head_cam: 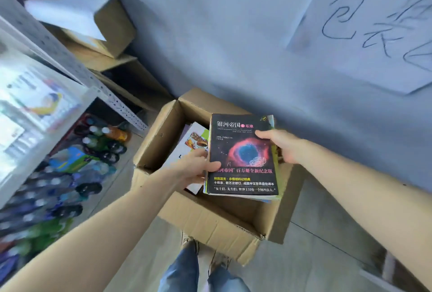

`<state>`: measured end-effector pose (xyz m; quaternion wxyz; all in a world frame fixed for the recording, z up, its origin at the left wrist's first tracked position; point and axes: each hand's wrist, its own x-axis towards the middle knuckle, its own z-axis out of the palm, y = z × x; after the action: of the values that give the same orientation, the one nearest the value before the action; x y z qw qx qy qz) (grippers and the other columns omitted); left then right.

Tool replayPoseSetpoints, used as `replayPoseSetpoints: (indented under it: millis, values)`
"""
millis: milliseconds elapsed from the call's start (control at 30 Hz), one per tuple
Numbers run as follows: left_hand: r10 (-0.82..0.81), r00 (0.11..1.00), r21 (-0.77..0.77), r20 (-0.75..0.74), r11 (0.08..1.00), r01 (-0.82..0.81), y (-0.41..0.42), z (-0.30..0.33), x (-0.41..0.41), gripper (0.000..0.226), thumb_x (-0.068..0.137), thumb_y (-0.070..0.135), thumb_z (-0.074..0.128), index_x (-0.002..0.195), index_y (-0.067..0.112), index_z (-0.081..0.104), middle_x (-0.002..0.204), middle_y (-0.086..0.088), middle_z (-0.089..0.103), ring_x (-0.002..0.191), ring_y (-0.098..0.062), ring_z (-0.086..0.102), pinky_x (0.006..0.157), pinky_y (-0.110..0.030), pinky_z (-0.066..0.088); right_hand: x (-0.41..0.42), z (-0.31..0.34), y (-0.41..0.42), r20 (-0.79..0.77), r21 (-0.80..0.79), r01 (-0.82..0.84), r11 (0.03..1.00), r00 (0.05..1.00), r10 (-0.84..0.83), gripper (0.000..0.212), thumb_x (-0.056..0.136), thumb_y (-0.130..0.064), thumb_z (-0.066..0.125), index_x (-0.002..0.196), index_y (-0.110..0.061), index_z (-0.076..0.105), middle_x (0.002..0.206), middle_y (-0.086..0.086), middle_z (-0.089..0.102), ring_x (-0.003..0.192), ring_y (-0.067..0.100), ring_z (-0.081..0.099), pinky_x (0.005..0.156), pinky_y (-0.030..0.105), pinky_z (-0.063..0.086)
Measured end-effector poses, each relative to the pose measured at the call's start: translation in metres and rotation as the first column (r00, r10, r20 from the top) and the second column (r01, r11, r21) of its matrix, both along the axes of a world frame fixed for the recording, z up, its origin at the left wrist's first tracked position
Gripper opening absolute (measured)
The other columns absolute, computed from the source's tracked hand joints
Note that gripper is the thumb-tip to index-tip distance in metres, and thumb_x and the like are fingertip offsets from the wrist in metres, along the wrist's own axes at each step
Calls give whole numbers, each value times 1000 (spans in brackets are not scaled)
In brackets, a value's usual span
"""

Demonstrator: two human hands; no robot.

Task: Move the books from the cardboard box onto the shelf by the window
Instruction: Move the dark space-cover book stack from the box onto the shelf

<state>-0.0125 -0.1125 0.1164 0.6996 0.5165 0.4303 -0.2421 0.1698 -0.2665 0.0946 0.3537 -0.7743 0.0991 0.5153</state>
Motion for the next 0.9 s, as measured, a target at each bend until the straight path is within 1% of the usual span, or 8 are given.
replayPoseSetpoints:
  millis: [67,267,400,467,567,700,800,900]
  values:
    - [37,996,9,86,999,-38,18,38,-14,14,94,4,58,103,15,56,99,-4,70,92,-20,66,95,-39,51,-2,44,23,38,63,-72,995,997,69,29,77,-40,77,94,-17,71,107,9,73,93,30,68,97,43,50]
    - [230,933,41,276,967,-250,83,133,-74,25,91,3,61,113,10,51,110,-14,69,98,-28,68,89,-43,56,-29,159,105,64,263,-275,925,961,268,36,83,-54,67,94,-19,68,80,4,72,71,23,65,57,28,49]
    - [325,872,120,366,913,-391,124,195,-135,24,90,2,63,109,9,52,109,-20,68,102,-35,67,92,-47,55,-77,219,170,145,393,-374,840,927,346,63,79,-49,73,127,-10,62,123,19,67,109,40,64,98,53,50]
    - [375,834,151,405,872,-465,145,219,-169,25,89,0,63,111,8,52,109,-21,69,103,-36,67,94,-49,53,-104,241,209,245,422,-442,792,896,370,64,76,-50,77,125,-12,61,121,18,68,107,38,65,98,54,50]
    - [429,760,178,489,803,-568,179,251,-228,25,89,-2,62,110,7,51,102,-19,69,88,-30,70,84,-41,59,-161,285,266,453,403,-563,722,808,377,103,58,-70,79,138,-17,42,137,8,58,123,33,57,104,49,46]
    - [461,675,186,576,730,-658,216,294,-314,31,74,5,71,99,9,53,94,-14,70,75,-21,73,68,-35,62,-251,357,320,703,283,-720,634,605,373,95,79,-62,67,145,-8,25,149,10,42,135,30,42,102,34,38]
    - [472,631,221,616,665,-713,245,328,-382,36,72,7,72,102,8,53,96,-16,68,78,-24,71,73,-39,62,-303,390,369,738,252,-834,491,494,460,116,50,-81,72,137,-10,42,134,10,58,118,30,60,99,45,50]
    - [440,631,302,639,611,-732,277,360,-455,37,84,4,67,118,0,52,100,-16,68,85,-27,69,78,-41,60,-361,426,420,699,339,-872,352,484,526,72,63,-41,88,119,-8,57,103,13,73,84,28,73,73,44,61]
